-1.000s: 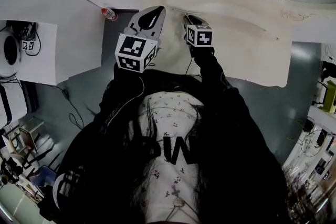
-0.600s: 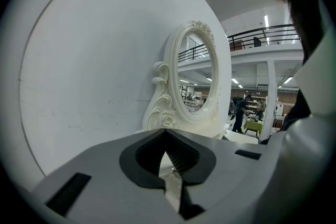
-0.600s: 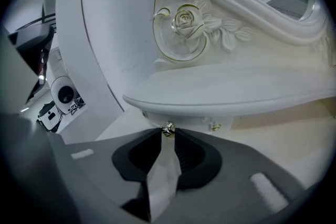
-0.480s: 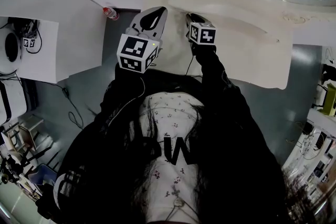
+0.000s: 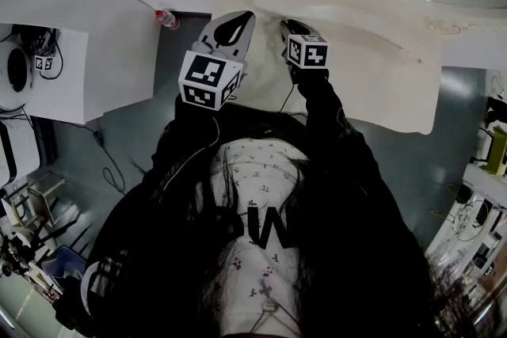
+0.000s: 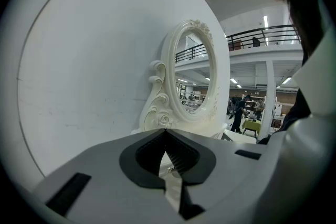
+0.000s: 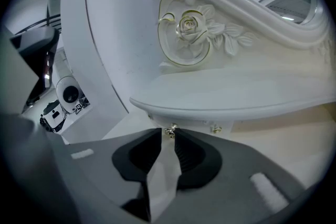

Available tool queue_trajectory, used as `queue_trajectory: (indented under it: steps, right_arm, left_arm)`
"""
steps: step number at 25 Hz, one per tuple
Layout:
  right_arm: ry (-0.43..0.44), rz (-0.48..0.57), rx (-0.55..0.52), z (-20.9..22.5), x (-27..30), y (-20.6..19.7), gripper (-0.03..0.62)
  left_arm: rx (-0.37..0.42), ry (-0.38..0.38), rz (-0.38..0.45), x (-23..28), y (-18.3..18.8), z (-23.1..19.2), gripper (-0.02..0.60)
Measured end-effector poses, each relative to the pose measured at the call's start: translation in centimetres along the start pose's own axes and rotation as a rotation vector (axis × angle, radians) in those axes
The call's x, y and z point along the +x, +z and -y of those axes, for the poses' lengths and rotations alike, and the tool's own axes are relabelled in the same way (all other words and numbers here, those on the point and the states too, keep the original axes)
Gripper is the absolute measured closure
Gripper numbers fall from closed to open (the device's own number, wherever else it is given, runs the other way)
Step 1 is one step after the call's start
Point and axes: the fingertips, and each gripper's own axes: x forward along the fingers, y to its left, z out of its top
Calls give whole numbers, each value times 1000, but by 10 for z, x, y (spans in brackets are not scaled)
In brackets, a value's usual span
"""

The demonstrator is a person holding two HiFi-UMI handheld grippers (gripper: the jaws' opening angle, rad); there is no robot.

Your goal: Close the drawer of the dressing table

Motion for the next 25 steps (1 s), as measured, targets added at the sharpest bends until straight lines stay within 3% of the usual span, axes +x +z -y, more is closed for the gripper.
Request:
queue_trajectory:
  steps: [11,25]
  right_arm:
    - [122,124,-45,-38,-41,33,507]
    - [252,282,-28,-73,-118,71,508]
  left_arm:
    - [-5,11,-1,-3,-3,8,581]
    - [2,38,-11,-9,-7,36,581]
